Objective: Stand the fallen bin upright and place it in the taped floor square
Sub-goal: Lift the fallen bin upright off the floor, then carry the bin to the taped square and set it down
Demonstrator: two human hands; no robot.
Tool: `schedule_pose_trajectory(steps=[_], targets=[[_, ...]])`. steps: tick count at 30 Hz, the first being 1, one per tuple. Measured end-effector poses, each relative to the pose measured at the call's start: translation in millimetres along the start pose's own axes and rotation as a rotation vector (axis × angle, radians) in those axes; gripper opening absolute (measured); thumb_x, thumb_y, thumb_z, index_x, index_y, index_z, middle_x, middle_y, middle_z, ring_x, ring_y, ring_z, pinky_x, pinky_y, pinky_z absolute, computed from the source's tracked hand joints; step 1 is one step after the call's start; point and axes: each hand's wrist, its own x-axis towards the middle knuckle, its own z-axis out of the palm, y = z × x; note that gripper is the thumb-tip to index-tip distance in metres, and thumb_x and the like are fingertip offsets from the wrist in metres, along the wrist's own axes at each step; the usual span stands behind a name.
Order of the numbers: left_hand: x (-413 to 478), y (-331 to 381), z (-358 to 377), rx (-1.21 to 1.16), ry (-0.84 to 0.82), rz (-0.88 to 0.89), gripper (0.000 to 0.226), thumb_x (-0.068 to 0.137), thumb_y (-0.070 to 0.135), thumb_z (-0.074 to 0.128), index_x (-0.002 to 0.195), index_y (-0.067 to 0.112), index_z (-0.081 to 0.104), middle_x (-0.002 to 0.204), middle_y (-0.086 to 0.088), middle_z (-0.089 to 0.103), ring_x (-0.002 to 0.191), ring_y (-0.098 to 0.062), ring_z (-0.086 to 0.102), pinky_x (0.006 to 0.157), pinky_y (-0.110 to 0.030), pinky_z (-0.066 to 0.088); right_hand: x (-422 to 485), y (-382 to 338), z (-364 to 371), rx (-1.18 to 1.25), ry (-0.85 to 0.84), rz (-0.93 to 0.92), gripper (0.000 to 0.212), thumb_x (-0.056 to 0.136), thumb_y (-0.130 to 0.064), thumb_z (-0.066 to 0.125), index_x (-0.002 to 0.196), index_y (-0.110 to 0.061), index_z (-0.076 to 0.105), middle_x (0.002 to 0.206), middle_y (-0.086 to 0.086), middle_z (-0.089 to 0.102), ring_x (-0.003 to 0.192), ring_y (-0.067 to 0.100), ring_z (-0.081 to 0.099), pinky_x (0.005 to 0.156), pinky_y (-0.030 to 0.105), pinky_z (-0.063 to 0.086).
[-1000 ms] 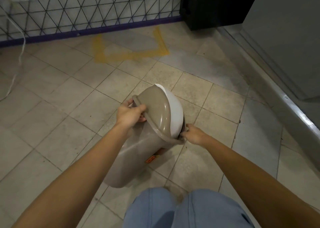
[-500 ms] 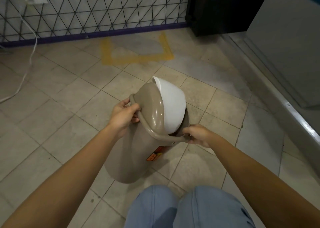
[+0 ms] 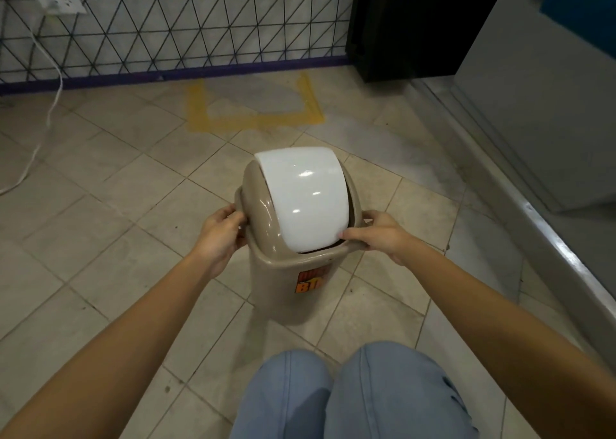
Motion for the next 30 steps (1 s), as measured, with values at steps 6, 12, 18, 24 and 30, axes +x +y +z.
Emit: schedule_pose_trajectory(steps=[6,12,18,24,30], targets=[[2,-14,3,0.074,0.008,-0.022,0.023,0.093,0.009,0.043,0.107,0.019,0.058,0.082,-0.003,0.064,0.069,-0.015,0.058,0.064,-0.028,0.049,-13,6,1,-0.052,0.089,-0.082,0.103,0.051,-0.031,0.089,0.136,-0.013,0.034,0.126,0.007,0.052,0.112,0.023,0.054,0.091,0.036,0.05],[4,-17,3,0.064,0.012,0.009,0.036,0.093,0.004,0.04,0.121,0.022,0.053,0.081,0.001,0.064,0.065,-0.012,0.057,0.066,-0.027,0.048,-20,9,8,-0.063,0.133,-0.142,0.098,0.054,-0.032,0.088,0.136,-0.013,0.037,0.109,-0.004,0.049,0.1,0.012,0.05,0.071,0.016,0.043],[3,-21,8,0.002,0.025,0.046,0.038,0.093,0.003,0.042,0.126,0.018,0.053,0.091,-0.003,0.066,0.074,-0.014,0.061,0.067,-0.027,0.05,-19,18,8,-0.057,0.128,-0.13,0.097,0.055,-0.031,0.087,0.135,-0.013,0.036,0.108,-0.003,0.05,0.099,0.013,0.049,0.073,0.018,0.041],[3,-28,8,-0.017,0.085,0.075,0.039,0.095,0.009,0.048,0.134,0.014,0.047,0.095,-0.007,0.062,0.082,-0.015,0.062,0.067,-0.026,0.051,-18,22,10,-0.077,0.132,-0.156,0.099,0.054,-0.034,0.087,0.136,-0.012,0.036,0.126,0.003,0.052,0.104,0.012,0.048,0.08,0.022,0.042],[-1,-32,8,0.202,0.194,0.204,0.042,0.091,0.013,0.054,0.132,0.016,0.048,0.108,-0.002,0.06,0.091,-0.011,0.06,0.077,-0.024,0.052,-21,16,14,-0.257,0.206,-0.298,0.129,0.045,-0.032,0.091,0.146,-0.023,0.012,0.143,0.004,0.025,0.134,0.023,0.031,0.109,0.043,0.033]])
